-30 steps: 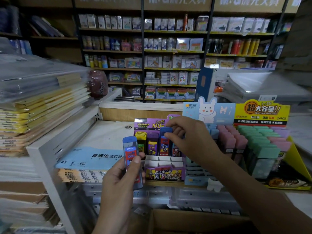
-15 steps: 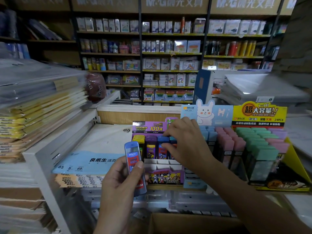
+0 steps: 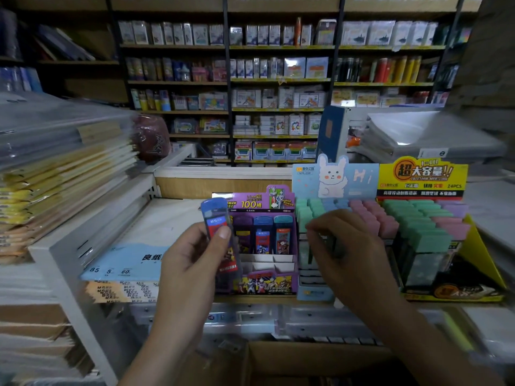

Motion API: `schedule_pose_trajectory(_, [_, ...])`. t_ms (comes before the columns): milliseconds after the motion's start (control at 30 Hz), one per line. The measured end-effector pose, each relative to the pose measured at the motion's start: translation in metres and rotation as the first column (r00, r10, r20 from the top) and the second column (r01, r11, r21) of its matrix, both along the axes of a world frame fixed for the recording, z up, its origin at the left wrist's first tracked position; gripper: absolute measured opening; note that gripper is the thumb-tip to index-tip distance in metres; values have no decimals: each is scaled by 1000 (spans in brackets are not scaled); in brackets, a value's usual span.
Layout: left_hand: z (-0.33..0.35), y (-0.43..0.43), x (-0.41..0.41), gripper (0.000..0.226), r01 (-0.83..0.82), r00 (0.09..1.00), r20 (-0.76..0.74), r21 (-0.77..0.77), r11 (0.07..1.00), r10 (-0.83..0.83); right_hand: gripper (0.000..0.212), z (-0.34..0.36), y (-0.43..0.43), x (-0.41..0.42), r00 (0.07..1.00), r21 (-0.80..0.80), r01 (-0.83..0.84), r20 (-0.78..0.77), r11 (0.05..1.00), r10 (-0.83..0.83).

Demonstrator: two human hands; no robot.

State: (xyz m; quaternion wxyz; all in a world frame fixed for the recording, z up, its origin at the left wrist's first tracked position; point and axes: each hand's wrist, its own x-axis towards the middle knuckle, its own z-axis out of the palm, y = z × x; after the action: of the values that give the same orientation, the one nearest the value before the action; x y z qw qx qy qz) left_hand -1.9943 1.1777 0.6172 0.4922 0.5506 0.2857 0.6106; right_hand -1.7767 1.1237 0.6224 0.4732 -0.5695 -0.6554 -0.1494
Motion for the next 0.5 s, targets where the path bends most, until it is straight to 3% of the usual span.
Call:
schedule_pose_trajectory(200, [12,9,15,17,75,995,-78,73,994,-70,11,-37,-30,13,993,-156,119,31,981,-115])
schedule_pose_trajectory(500, [18,32,31,44,60,939,-343,243,968,28,16,-57,-37,26,975,-195,196,147,961,-169])
